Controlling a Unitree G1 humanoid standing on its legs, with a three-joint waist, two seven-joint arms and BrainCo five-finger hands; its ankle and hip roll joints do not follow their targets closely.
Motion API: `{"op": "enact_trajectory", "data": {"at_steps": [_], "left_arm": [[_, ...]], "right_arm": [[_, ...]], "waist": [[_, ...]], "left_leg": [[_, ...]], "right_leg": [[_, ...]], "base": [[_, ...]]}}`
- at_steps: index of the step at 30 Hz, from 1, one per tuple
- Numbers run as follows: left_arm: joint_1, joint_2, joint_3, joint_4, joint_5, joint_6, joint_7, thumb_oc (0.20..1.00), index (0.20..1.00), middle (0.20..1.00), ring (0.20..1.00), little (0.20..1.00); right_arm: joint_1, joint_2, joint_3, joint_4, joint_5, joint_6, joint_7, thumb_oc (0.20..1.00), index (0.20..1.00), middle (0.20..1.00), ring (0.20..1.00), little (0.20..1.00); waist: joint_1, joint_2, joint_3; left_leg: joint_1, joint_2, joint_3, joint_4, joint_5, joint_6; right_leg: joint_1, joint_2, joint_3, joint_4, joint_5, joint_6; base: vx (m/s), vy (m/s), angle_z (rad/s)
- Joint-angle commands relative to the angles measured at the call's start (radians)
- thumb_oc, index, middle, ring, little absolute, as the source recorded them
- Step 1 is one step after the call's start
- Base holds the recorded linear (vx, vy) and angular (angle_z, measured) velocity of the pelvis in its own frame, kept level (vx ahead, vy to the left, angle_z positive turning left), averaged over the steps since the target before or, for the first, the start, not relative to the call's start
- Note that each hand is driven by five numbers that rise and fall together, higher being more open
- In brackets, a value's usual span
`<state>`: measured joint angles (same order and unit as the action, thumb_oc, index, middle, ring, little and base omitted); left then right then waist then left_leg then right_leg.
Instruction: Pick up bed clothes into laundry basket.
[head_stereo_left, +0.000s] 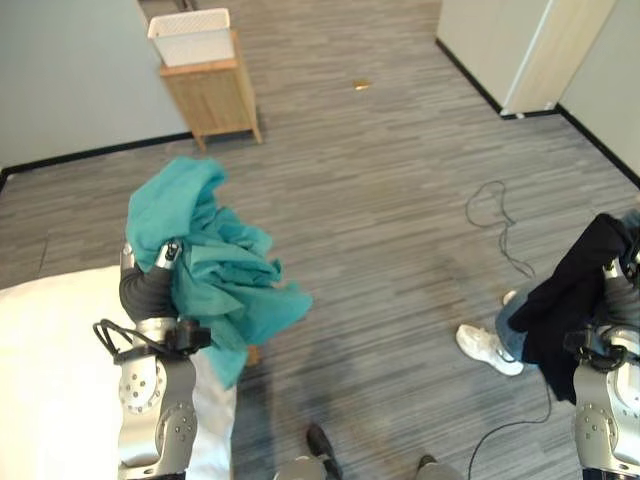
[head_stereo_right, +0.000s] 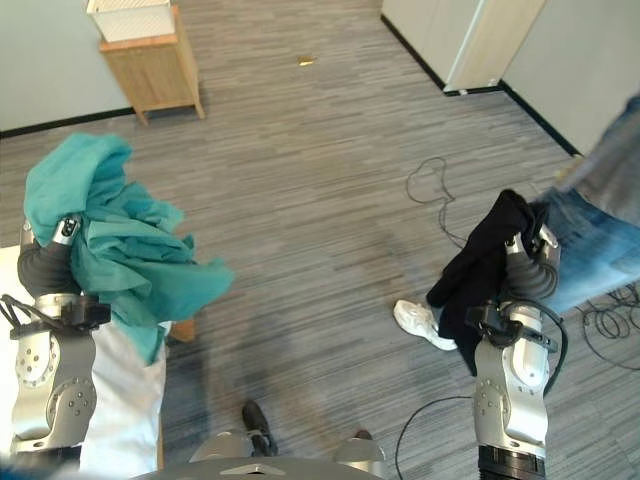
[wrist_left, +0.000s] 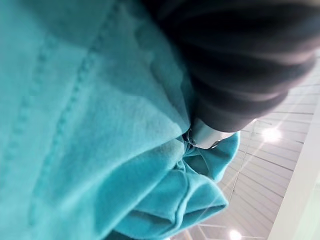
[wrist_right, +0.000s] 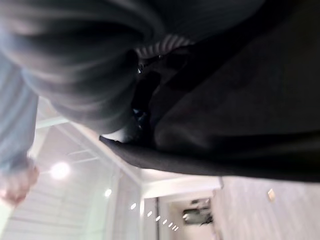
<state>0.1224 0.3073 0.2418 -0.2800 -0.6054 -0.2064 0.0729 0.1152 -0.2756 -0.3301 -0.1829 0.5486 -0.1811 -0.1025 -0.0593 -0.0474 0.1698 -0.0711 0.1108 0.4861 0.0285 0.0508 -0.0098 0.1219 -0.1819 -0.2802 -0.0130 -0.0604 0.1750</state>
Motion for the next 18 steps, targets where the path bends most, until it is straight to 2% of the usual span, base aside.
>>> {"op": "enact_trajectory", "data": {"at_steps": [1, 4, 10, 11, 13, 18], "left_arm": [[-0.009, 0.025, 0.038, -0.043, 0.049, -0.04, 0.002, 0.2, 0.2, 0.2, 0.2, 0.2], [-0.01, 0.032, 0.04, -0.029, 0.079, -0.034, 0.018, 0.2, 0.2, 0.2, 0.2, 0.2], [0.015, 0.021, 0.05, -0.028, 0.098, -0.029, 0.007, 0.2, 0.2, 0.2, 0.2, 0.2], [-0.004, 0.034, -0.13, 0.174, 0.173, 0.009, 0.029, 0.2, 0.2, 0.2, 0.2, 0.2], [-0.009, 0.035, -0.131, 0.174, 0.179, 0.013, 0.029, 0.2, 0.2, 0.2, 0.2, 0.2], [-0.015, 0.036, -0.124, 0.178, 0.189, 0.013, 0.041, 0.2, 0.2, 0.2, 0.2, 0.2]], "right_arm": [[-0.042, -0.02, -0.046, -0.06, 0.041, -0.061, 0.022, 0.2, 0.2, 0.2, 0.2, 0.2], [-0.043, -0.004, -0.033, -0.051, 0.065, -0.066, 0.012, 0.2, 0.2, 0.2, 0.2, 0.2], [-0.049, -0.012, -0.012, -0.036, 0.05, -0.042, 0.028, 0.2, 0.2, 0.2, 0.2, 0.2], [0.112, -0.029, 0.214, 0.198, -0.05, 0.031, 0.082, 0.2, 0.2, 0.2, 0.2, 0.2], [0.119, -0.033, 0.216, 0.194, -0.085, 0.038, 0.073, 0.2, 0.2, 0.2, 0.2, 0.2], [0.095, -0.017, 0.205, 0.186, -0.054, 0.022, 0.069, 0.2, 0.2, 0.2, 0.2, 0.2]], "waist": [[-0.02, -0.001, -0.058], [-0.016, 0.011, -0.055], [0.016, 0.011, -0.057], [0.086, 0.029, -0.032], [0.081, 0.028, -0.04], [0.077, 0.029, -0.059]], "left_leg": [[0.083, 0.006, -0.096, -0.045, -0.035, -0.03], [0.082, 0.023, -0.105, -0.043, -0.014, -0.044], [0.107, 0.022, -0.119, -0.051, -0.009, -0.046], [0.008, 0.031, -0.242, -0.041, 0.08, -0.074], [0.017, 0.032, -0.241, -0.04, 0.073, -0.074], [0.037, 0.034, -0.234, -0.037, 0.056, -0.071]], "right_leg": [[-0.114, 0.045, 0.047, 0.015, 0.065, -0.043], [-0.09, 0.06, 0.025, 0.001, 0.056, -0.055], [-0.04, 0.063, -0.007, -0.014, 0.05, -0.062], [0.043, 0.044, -0.094, -0.005, -0.032, -0.063], [0.048, 0.043, -0.093, -0.004, -0.034, -0.063], [0.051, 0.033, -0.081, 0.003, -0.038, -0.06]], "base": [[-0.03, -0.086, 0.05], [-0.09, -0.107, 0.12], [-0.01, -0.038, 0.16], [0.03, -0.014, 0.02], [0.02, -0.003, 0.2], [0.02, 0.013, 0.08]]}}
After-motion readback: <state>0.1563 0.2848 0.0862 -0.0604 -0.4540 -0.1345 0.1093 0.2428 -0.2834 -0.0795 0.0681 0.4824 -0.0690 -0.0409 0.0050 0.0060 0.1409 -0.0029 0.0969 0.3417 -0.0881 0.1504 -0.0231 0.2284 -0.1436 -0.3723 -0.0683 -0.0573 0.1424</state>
